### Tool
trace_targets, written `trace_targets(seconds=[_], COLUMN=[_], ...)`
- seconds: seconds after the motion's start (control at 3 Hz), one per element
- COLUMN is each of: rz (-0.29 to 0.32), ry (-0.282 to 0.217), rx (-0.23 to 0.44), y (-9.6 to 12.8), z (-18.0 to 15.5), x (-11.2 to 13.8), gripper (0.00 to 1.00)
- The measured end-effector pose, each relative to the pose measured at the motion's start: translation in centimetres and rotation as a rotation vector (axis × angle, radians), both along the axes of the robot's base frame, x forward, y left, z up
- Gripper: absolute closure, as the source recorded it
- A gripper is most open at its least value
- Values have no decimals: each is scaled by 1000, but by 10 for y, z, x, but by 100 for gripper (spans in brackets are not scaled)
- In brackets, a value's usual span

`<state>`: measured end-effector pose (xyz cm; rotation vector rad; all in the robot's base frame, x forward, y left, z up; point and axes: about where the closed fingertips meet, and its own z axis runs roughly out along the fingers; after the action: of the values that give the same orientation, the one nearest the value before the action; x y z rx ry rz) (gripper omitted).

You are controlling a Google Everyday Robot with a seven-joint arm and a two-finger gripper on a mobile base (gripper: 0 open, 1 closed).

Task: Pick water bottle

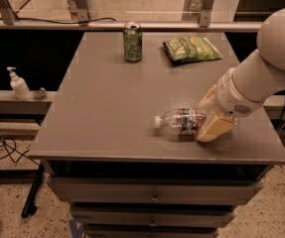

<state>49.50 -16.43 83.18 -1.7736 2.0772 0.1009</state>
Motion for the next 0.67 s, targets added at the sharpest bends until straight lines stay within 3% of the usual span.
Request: trace_targets(seconds=[0.67], rz=[28], ry=[-29], rx=[46], y=[37], z=[45], x=[48], gripper=[88])
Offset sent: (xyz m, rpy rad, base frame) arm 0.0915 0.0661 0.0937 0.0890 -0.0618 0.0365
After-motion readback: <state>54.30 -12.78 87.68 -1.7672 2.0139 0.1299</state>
